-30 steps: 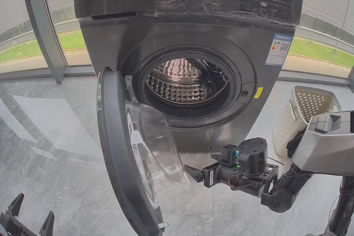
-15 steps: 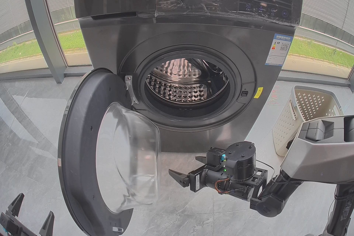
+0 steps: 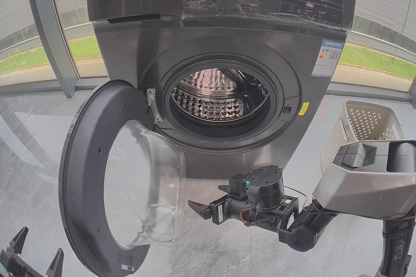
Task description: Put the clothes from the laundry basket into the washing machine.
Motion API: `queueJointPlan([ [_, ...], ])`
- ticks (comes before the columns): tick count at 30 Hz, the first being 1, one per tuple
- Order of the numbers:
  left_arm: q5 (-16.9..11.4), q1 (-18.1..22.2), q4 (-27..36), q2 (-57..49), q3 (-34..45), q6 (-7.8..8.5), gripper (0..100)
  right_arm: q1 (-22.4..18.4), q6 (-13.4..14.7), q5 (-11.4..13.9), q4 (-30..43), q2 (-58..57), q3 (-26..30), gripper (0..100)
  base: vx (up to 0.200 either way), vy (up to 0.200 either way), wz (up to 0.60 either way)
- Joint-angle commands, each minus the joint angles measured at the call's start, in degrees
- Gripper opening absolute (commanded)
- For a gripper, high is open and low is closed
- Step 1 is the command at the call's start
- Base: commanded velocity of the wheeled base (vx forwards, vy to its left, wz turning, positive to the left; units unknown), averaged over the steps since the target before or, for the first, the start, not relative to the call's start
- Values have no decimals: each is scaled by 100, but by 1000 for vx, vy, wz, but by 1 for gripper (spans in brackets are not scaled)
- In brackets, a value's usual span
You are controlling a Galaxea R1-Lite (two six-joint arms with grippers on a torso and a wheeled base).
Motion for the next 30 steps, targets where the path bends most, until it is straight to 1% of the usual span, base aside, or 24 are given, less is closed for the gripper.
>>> queueJointPlan([
  [1, 1, 1, 1, -104, 101, -1, 100, 69, 8, 6, 79, 229, -448, 100, 0, 0, 0],
  [5, 1, 1, 1, -104, 101, 8, 100, 184, 35, 6, 70, 370, -703, 100, 0, 0, 0],
  [7, 1, 1, 1, -104, 101, 8, 100, 245, 61, -3, 44, 546, -949, 100, 0, 0, 0],
  [10, 1, 1, 1, -104, 101, 8, 100, 280, 78, -29, -27, 695, -1107, 100, 0, 0, 0],
  [12, 1, 1, 1, -104, 101, 8, 100, 307, 149, -55, -79, 730, -1239, 100, 0, 0, 0],
  [15, 1, 1, 1, -104, 101, 8, 100, 324, 289, -117, -97, 695, -1221, 100, 0, 0, 0],
  [18, 1, 1, 1, -104, 101, 8, 100, 289, 289, -170, -97, 651, -1195, 100, 0, 0, 0],
  [19, 10, 1, 1, -104, 101, 8, 100, 210, 281, -293, -97, 555, -1107, 100, 0, 0, 0],
  [20, 10, 1, 1, -104, 101, 8, 100, 192, 272, -328, -88, 484, -1054, 100, 0, 0, 0],
  [21, 10, 1, 1, -104, 101, 8, 100, -1, 237, -548, 17, 106, -799, 100, 0, 0, 0],
  [22, 10, 1, 1, -104, 101, 8, 100, -80, 228, -635, 26, -8, -685, 100, 0, 0, 0],
  [24, 10, 1, 1, -104, 101, 8, 100, -177, 184, -732, 26, -192, -527, 100, 0, 0, 0],
  [25, 10, 1, 1, -104, 101, 8, 100, -265, 87, -802, -9, -386, -333, 100, 0, 0, 0],
  [26, 10, 1, 1, -104, 101, 8, 100, -265, 87, -802, -9, -386, -333, 100, 0, 0, 0],
  [27, 10, 1, 1, -104, 101, 8, 100, -484, -80, -820, -97, -720, 80, 100, 0, 0, 0],
  [30, 10, 1, 1, -104, 101, -1, 100, -810, -168, -820, -422, -1361, 844, 100, 0, 0, 0],
])
